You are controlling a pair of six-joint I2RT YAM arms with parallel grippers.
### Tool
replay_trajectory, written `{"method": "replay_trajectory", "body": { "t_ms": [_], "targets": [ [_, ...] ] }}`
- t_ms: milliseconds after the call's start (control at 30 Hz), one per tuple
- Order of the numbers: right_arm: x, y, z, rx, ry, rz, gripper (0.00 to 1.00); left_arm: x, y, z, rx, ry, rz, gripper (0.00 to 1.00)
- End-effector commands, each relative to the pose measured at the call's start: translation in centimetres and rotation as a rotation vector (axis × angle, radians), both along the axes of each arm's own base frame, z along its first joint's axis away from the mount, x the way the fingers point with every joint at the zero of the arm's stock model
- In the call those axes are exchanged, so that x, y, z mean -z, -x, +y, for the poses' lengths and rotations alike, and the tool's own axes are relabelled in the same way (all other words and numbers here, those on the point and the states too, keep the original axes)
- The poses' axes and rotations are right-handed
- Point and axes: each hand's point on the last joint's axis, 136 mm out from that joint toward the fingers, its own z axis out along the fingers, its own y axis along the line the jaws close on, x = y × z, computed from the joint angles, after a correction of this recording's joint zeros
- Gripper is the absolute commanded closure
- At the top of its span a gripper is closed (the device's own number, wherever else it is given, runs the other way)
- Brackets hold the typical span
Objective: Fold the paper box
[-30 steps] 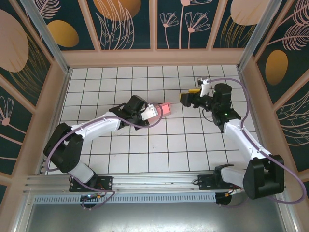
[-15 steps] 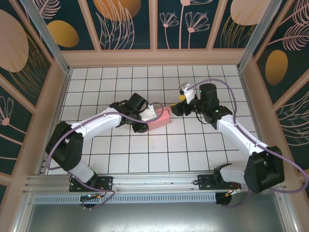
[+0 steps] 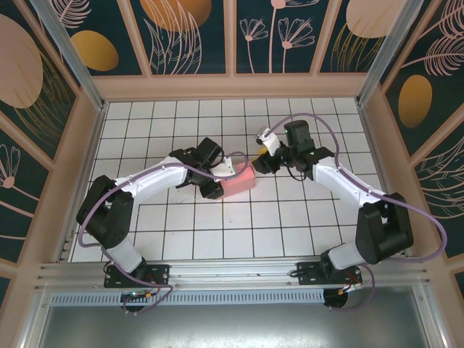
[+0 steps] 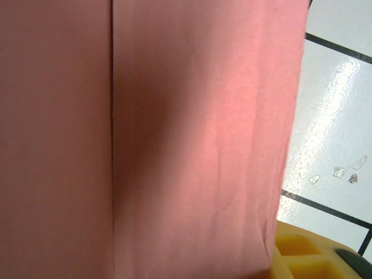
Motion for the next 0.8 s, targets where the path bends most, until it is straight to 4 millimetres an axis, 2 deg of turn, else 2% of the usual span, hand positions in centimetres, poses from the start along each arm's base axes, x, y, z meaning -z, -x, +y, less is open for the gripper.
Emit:
{"method": "replay_trajectory", "body": {
  "t_ms": [0, 67, 267, 333, 400, 500, 600, 700, 767],
  "targets": [
    [0.6, -0.2, 0.5, -0.023, 0.043, 0.018, 0.53, 2.2, 1.2, 1.0, 0.012, -0.053, 0.083, 0.63],
    [1.2, -0.3, 0.6, -0.021, 0.065, 0.036, 0.56, 2.3, 1.3, 1.0, 0.014, -0.053, 0.088, 0.63],
    [2.1, -0.1, 0.6, -0.031, 0.093, 0.065, 0.76, 2.4, 1.4, 1.1, 0.014, -0.05, 0.094, 0.62],
    [2.0, 0.2, 0.6, -0.039, 0.093, 0.065, 0.77, 2.4, 1.4, 1.1, 0.012, -0.051, 0.095, 0.63],
    [1.9, 0.3, 0.4, -0.033, 0.096, 0.053, 0.7, 2.5, 1.5, 1.2, 0.011, -0.051, 0.098, 0.62],
    [1.9, 0.4, 0.0, -0.023, 0.103, 0.04, 0.71, 2.5, 1.6, 1.1, 0.015, -0.05, 0.102, 0.63],
    [2.1, 0.7, 0.1, -0.03, 0.106, 0.056, 0.8, 2.5, 1.8, 1.0, 0.029, -0.044, 0.113, 0.63],
    [2.2, 0.7, 0.1, -0.031, 0.103, 0.068, 0.97, 2.6, 1.8, 1.0, 0.028, -0.048, 0.118, 0.63],
    [2.2, 0.8, 0.2, -0.032, 0.099, 0.07, 0.99, 2.7, 1.8, 1.1, 0.024, -0.054, 0.115, 0.63]
  ]
}}
